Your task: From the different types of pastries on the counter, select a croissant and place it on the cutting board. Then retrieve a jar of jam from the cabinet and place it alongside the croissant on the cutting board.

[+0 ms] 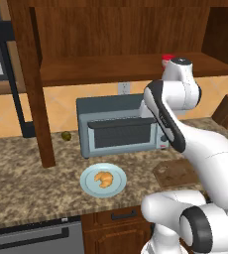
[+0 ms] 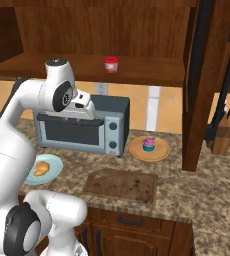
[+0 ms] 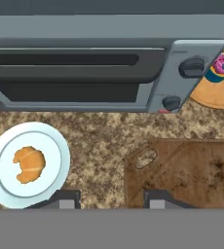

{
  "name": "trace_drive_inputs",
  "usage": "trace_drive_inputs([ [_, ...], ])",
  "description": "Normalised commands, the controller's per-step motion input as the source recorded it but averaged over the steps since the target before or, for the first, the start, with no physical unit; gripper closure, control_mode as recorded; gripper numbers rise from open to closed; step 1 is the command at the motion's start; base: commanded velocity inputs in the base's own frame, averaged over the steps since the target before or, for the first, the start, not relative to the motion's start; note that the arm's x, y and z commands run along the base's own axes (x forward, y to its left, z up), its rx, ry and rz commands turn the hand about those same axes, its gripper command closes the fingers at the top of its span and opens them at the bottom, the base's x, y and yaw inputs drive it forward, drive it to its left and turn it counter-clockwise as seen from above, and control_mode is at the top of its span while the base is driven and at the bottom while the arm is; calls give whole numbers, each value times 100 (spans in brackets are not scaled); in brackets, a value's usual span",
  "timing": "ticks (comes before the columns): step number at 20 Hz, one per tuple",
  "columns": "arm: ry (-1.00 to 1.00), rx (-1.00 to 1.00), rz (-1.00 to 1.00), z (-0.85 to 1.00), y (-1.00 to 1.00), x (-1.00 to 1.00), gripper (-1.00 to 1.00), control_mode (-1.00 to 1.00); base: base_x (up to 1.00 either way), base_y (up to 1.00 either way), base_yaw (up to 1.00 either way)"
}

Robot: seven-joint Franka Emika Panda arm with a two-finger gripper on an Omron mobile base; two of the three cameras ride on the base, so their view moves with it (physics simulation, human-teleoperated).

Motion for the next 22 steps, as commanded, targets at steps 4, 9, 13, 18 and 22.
trace_drive_inputs([
  [4,0,-7,2,-28,22,-12,-100,-100,0,0,0],
  [9,-3,-8,9,-76,66,-6,-100,-100,0,0,0],
  [13,8,-1,5,-65,47,0,-100,-100,0,0,0],
  [18,31,0,6,-30,26,28,-100,-100,0,0,0],
  [22,17,-8,6,-40,38,13,-100,-100,0,0,0],
])
